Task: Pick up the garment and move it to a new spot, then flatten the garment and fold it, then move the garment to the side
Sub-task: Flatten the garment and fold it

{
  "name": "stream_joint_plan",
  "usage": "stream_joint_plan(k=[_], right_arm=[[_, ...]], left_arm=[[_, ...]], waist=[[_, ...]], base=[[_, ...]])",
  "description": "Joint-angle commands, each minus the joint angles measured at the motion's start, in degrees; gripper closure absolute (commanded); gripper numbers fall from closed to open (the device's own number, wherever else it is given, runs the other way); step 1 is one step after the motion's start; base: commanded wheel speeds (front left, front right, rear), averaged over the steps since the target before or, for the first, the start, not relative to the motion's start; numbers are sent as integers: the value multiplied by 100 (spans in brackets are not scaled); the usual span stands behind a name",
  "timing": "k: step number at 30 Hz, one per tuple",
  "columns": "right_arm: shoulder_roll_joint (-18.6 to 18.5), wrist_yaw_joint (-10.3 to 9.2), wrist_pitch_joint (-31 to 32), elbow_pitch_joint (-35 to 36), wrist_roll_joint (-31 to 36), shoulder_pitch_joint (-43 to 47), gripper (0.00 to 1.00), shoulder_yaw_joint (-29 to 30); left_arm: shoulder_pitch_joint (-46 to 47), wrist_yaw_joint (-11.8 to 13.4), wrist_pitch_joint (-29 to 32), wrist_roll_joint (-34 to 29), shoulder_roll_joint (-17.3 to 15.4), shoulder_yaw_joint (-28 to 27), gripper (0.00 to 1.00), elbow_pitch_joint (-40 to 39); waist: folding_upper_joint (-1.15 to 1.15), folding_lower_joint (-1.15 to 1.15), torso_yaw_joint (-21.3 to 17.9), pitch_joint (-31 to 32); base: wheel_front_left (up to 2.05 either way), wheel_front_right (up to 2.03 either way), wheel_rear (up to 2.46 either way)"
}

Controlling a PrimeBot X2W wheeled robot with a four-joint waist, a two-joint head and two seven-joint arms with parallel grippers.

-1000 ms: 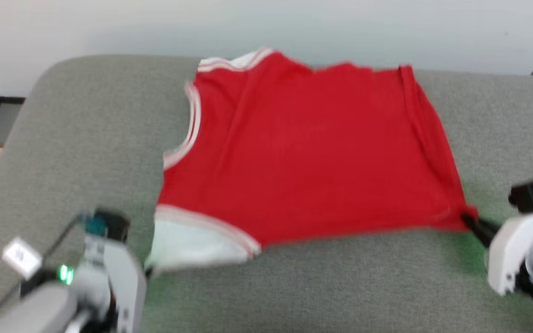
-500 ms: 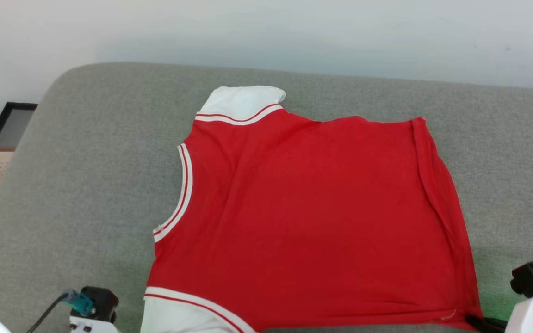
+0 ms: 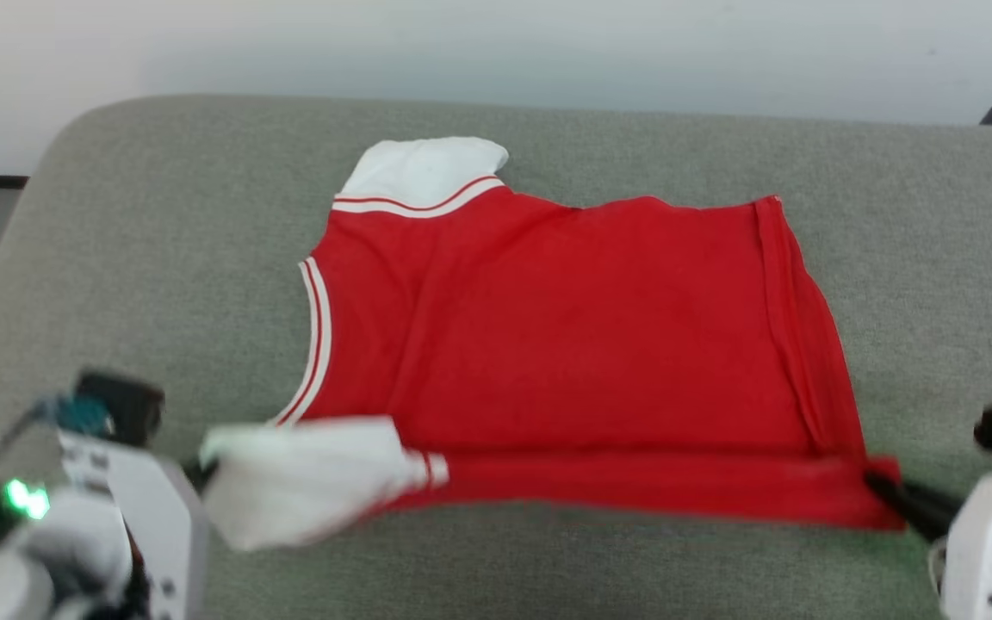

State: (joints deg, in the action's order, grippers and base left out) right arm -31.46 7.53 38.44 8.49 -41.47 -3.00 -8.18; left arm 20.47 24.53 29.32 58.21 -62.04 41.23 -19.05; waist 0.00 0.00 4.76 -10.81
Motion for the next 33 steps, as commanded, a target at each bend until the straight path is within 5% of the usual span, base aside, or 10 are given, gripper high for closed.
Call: stream_joint_plan(k=[1, 5, 13, 28, 30, 32, 33], right_arm=[[78, -9, 14, 3, 82, -131, 100, 44], [328, -9, -72, -189, 384, -777, 100, 43], [540, -9, -352, -1340, 653, -2124, 100, -448], [668, -9, -989, -3262, 437, -3476, 100, -1688], [657, -10, -1067, -3398, 377, -3554, 100, -1787], [625, -10, -1181, -3493, 326, -3613, 100, -1848], [613, -10, -1246, -3534, 301, -3643, 100, -1878]], left_arm=[[157, -101, 71, -140, -19, -20, 100, 57], [939, -539, 151, -413, 218, -65, 100, 520], [2260, -1489, 325, -672, 1228, 225, 100, 2175], [3085, -2495, 619, -306, 2460, 534, 100, 4914], [3124, -2570, 602, -276, 2546, 534, 88, 5132], [3159, -2605, 566, -228, 2615, 506, 60, 5300], [3173, -2632, 564, -203, 2642, 491, 38, 5369]], waist=[[0, 0, -54, -78], [0, 0, -124, -249], [0, 0, -201, -640], [0, 0, -289, -970], [0, 0, -294, -952], [0, 0, -287, -910], [0, 0, -283, -880]], base=[[0, 0, 0], [0, 0, 0], [0, 0, 0], [0, 0, 0], [0, 0, 0], [0, 0, 0], [0, 0, 0]])
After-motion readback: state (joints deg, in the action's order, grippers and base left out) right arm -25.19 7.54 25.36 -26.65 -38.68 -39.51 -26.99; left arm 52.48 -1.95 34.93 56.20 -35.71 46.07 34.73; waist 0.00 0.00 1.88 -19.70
